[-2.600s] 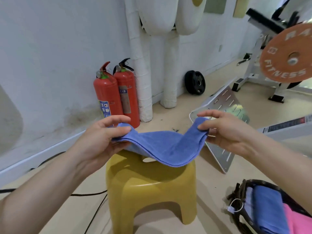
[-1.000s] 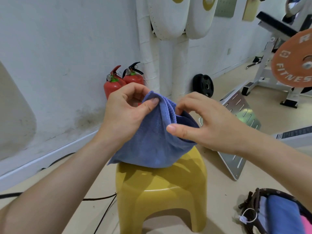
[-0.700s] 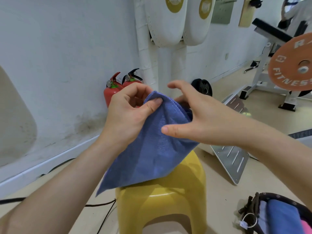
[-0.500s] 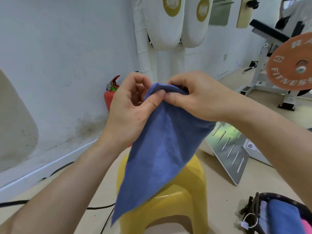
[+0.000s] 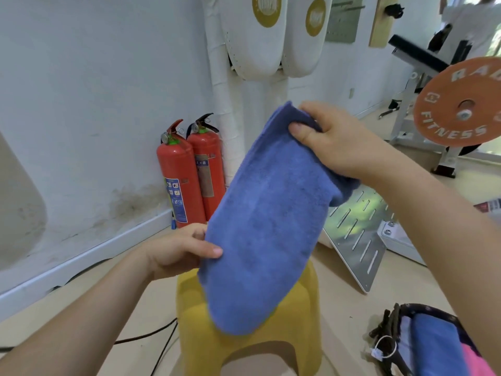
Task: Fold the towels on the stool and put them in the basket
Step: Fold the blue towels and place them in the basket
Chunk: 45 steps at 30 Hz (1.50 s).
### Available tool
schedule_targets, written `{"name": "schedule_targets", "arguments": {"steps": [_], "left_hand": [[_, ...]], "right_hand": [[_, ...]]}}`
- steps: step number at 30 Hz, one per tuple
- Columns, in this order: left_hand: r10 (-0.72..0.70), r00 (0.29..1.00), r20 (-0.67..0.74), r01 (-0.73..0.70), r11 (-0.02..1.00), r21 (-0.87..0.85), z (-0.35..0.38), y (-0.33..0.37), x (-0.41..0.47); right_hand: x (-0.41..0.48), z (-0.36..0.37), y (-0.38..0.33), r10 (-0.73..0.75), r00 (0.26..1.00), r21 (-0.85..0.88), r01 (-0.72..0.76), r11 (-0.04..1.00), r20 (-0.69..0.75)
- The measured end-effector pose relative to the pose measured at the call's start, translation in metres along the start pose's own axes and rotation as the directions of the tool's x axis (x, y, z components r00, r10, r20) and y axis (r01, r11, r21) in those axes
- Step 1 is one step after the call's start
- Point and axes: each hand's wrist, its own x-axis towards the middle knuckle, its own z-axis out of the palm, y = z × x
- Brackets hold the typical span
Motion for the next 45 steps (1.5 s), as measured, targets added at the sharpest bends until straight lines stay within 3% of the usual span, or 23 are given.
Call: {"name": "schedule_targets", "arguments": {"steps": [2, 4, 7, 10, 12, 14, 16, 19, 21, 23, 26, 30, 32, 35, 37, 39, 41, 43, 45], "left_hand": [[-0.005, 1.0, -0.006, 0.004, 0.986, -0.167, -0.013, -0.007, -0.003], [-0.002, 0.999, -0.033, -0.006, 0.972, -0.235, -0.022, -0.008, -0.006], [-0.073, 0.984, -0.165, 0.058, 0.994, -0.096, -0.036, -0.005, -0.005], [-0.159, 0.853, -0.498, 0.195, 0.98, 0.022, -0.047, -0.022, 0.006], [-0.206, 0.723, -0.659, 0.227, 0.972, -0.055, -0.045, -0.043, 0.016], [-0.273, 0.671, -0.689, 0.213, 0.962, -0.174, -0.039, -0.058, 0.021], [-0.294, 0.665, -0.687, 0.195, 0.956, -0.22, -0.037, -0.061, 0.023], [-0.267, 0.71, -0.652, 0.311, 0.949, -0.049, -0.039, -0.057, 0.018], [-0.274, 0.732, -0.624, 0.403, 0.912, 0.071, -0.036, -0.056, 0.015], [-0.231, 0.726, -0.648, 0.381, 0.92, 0.098, -0.031, -0.06, 0.015], [0.058, 0.615, -0.787, 0.257, 0.928, 0.269, -0.024, -0.074, 0.02], [0.415, 0.487, -0.768, 0.247, 0.778, 0.577, -0.025, -0.085, 0.022], [0.425, 0.516, -0.744, 0.349, 0.689, 0.635, -0.028, -0.088, 0.021], [0.227, 0.58, -0.782, 0.575, 0.566, 0.591, -0.029, -0.094, 0.019], [0.297, 0.575, -0.762, 0.625, 0.442, 0.644, -0.028, -0.091, 0.017], [0.495, 0.634, -0.594, 0.537, 0.271, 0.799, -0.023, -0.086, 0.025], [0.555, 0.742, -0.377, 0.374, 0.125, 0.919, -0.01, -0.083, 0.04], [0.365, 0.886, -0.287, 0.27, 0.098, 0.958, 0.008, -0.089, 0.055], [0.165, 0.925, -0.342, 0.319, 0.15, 0.936, 0.014, -0.1, 0.059]], "right_hand": [[0.001, 0.005, 0.015, 0.132, 0.991, 0.13, -0.133, 0.983, 0.019], [0.002, 0.013, 0.03, 0.212, 0.976, 0.113, -0.216, 0.97, 0.048], [-0.001, 0.034, 0.055, 0.33, 0.939, -0.034, -0.328, 0.944, 0.095], [-0.026, 0.082, 0.089, 0.468, 0.868, -0.093, -0.458, 0.884, 0.168], [-0.053, 0.119, 0.113, 0.573, 0.798, -0.119, -0.561, 0.819, 0.187], [-0.073, 0.145, 0.133, 0.662, 0.718, -0.115, -0.655, 0.747, 0.214], [-0.079, 0.151, 0.144, 0.739, 0.618, -0.016, -0.764, 0.645, 0.267], [-0.073, 0.144, 0.149, 0.764, 0.531, 0.093, -0.838, 0.538, 0.367], [-0.067, 0.144, 0.151, 0.728, 0.592, 0.08, -0.792, 0.606, 0.345], [-0.065, 0.15, 0.152, 0.658, 0.699, -0.001, -0.685, 0.729, 0.28], [-0.067, 0.159, 0.149, 0.537, 0.813, -0.048, -0.541, 0.839, 0.224], [-0.067, 0.169, 0.151, 0.503, 0.851, -0.16, -0.481, 0.862, 0.151], [-0.067, 0.173, 0.151, 0.529, 0.839, -0.224, -0.495, 0.839, 0.13], [-0.069, 0.174, 0.142, 0.559, 0.823, -0.382, -0.487, 0.785, 0.101], [-0.066, 0.173, 0.133, 0.463, 0.885, -0.499, -0.38, 0.779, 0.048], [-0.061, 0.178, 0.118, 0.264, 0.963, -0.541, -0.191, 0.819, 0.059], [-0.058, 0.195, 0.096, 0.122, 0.964, -0.435, -0.006, 0.9, 0.238], [-0.066, 0.219, 0.077, 0.062, 0.888, -0.311, 0.093, 0.946, 0.456], [-0.076, 0.231, 0.075, 0.101, 0.818, -0.308, 0.096, 0.947, 0.567]]}}
